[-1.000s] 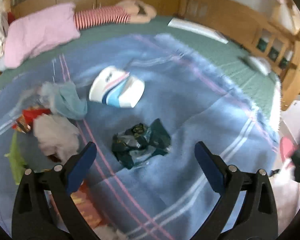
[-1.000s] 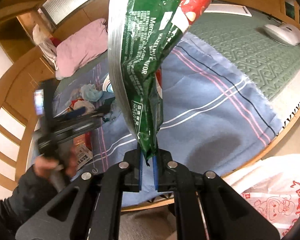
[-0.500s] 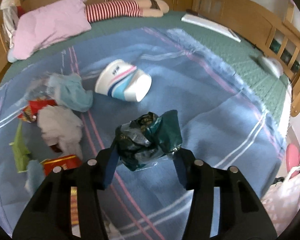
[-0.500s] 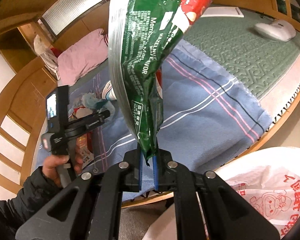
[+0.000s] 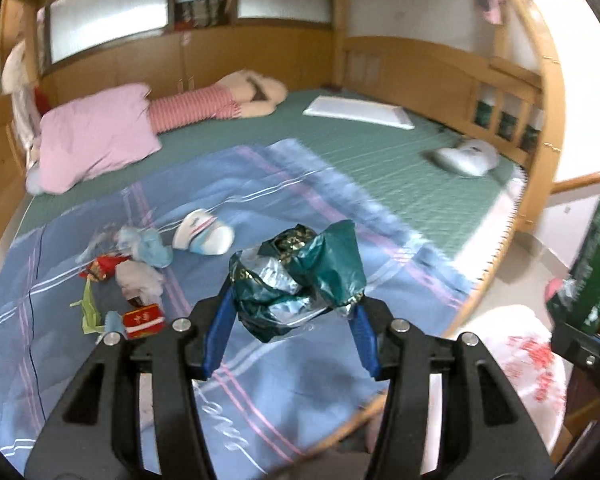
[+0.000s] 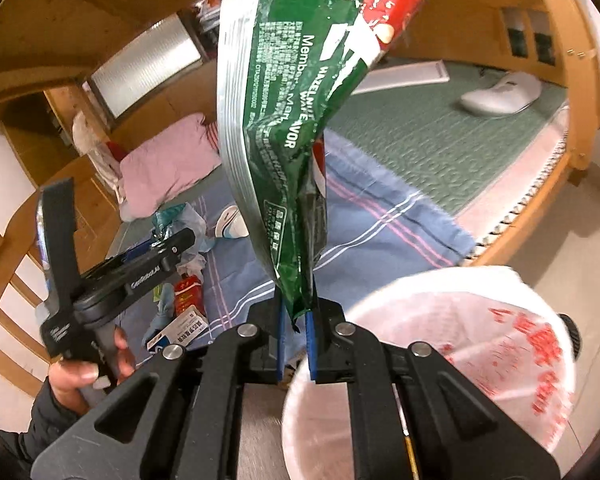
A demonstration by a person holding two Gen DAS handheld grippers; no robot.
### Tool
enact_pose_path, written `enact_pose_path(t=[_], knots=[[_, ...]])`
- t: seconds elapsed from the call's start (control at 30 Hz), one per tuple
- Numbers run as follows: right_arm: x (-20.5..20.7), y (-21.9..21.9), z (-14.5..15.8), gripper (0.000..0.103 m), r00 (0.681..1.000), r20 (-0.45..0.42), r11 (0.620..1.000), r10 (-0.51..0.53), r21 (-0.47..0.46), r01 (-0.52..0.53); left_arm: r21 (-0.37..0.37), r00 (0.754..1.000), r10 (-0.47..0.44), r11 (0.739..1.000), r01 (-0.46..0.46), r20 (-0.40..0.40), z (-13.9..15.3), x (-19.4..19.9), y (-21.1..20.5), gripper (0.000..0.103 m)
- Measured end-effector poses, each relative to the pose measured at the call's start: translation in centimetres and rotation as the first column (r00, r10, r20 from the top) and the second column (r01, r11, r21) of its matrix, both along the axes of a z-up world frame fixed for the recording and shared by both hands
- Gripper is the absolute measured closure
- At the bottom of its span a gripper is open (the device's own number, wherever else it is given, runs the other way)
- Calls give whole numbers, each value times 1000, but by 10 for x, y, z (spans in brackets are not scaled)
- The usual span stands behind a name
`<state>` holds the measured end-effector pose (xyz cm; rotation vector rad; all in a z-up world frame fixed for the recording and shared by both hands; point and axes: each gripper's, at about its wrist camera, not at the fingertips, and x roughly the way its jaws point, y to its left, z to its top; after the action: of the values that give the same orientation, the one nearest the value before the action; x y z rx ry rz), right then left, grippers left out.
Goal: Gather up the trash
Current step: 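Open both grippers over the wastebasket to drop the green bag and wrapper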
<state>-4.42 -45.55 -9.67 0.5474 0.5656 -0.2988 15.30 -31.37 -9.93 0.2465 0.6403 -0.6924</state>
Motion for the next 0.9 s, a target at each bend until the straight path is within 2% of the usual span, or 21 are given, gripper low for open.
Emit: enact_pose_path(t=[0.17, 0.27, 0.4, 0.63, 0.77, 0.9], knots=[[-54, 9, 13, 93, 996, 19, 994, -92, -57, 93, -32, 992, -120, 992, 121, 22, 19, -77, -14, 49], [-88, 11, 15, 93, 988, 28, 984, -154, -90, 156, -39, 983, -181, 983, 182, 33, 21, -113, -20, 49], [-129, 12, 13, 93, 975, 42, 971, -219, -87, 221, -50, 970, -240, 969, 242, 32, 20, -157, -27, 49], [-171, 15, 9, 93, 964, 51, 960, -260, -95, 264, -35, 954, -296, 954, 297, 43, 10, -200, -34, 49], [-183, 12, 9, 93, 959, 82, 956, -270, -96, 277, -22, 959, -277, 960, 279, 59, 8, -208, -34, 49], [-179, 20, 9, 93, 961, 87, 955, -263, -115, 272, -21, 967, -240, 970, 243, 81, 11, -212, -31, 49]])
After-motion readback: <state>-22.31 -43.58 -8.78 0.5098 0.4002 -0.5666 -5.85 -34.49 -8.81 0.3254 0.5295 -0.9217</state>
